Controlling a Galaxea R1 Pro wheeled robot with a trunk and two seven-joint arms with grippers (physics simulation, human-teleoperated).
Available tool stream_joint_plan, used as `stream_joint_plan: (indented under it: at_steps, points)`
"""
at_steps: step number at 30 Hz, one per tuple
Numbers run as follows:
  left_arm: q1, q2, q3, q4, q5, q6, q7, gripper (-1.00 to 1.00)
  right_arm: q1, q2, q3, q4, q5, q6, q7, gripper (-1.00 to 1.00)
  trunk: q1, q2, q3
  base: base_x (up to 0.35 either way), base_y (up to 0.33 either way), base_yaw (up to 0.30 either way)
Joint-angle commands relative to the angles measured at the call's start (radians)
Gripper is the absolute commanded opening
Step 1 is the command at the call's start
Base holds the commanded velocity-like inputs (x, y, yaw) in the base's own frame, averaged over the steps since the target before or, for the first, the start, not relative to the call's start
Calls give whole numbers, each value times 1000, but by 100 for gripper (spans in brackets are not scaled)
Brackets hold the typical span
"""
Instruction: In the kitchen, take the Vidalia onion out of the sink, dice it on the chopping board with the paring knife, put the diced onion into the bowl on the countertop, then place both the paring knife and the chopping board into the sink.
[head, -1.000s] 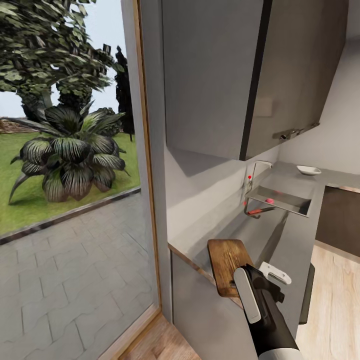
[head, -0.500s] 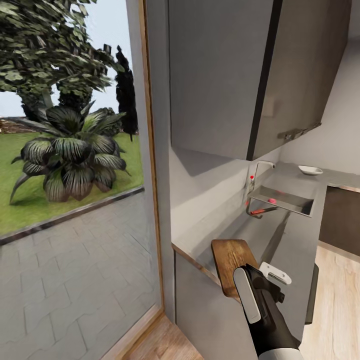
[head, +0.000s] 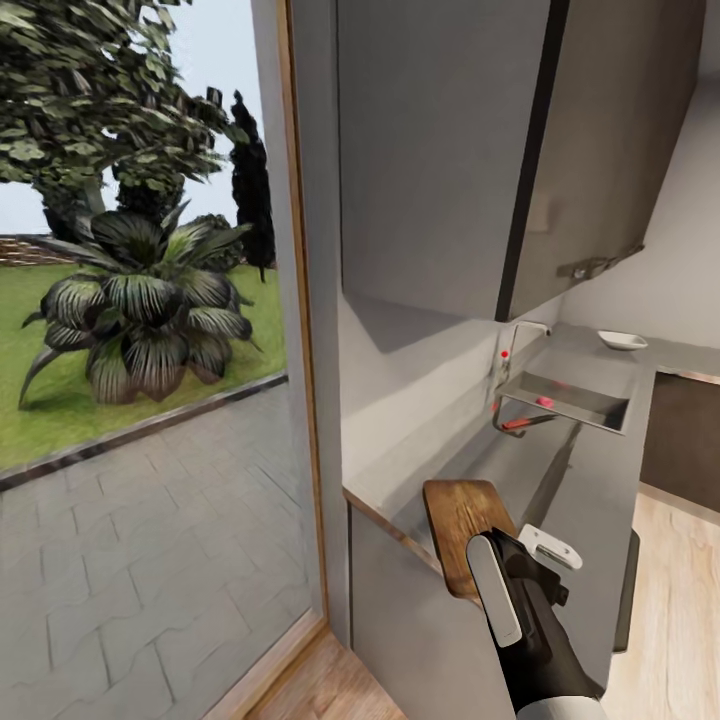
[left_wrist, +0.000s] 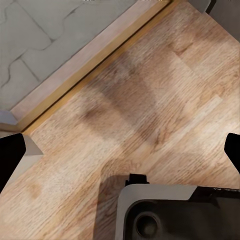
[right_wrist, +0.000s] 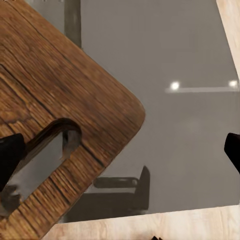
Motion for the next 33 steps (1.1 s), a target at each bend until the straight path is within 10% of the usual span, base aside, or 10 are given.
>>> stream_joint_plan:
  at_steps: [1,33]
  points:
    - [0,0,2,0,0,-2,-1,100,0,0,-1,-1,-4,8,-5,100,1,-1,-1,95,0,0]
    - [0,0,2,-1,0,-3,-1,100,0,0,-1,-2,-4,10,-5,100,1,-1,-35,10,0,0]
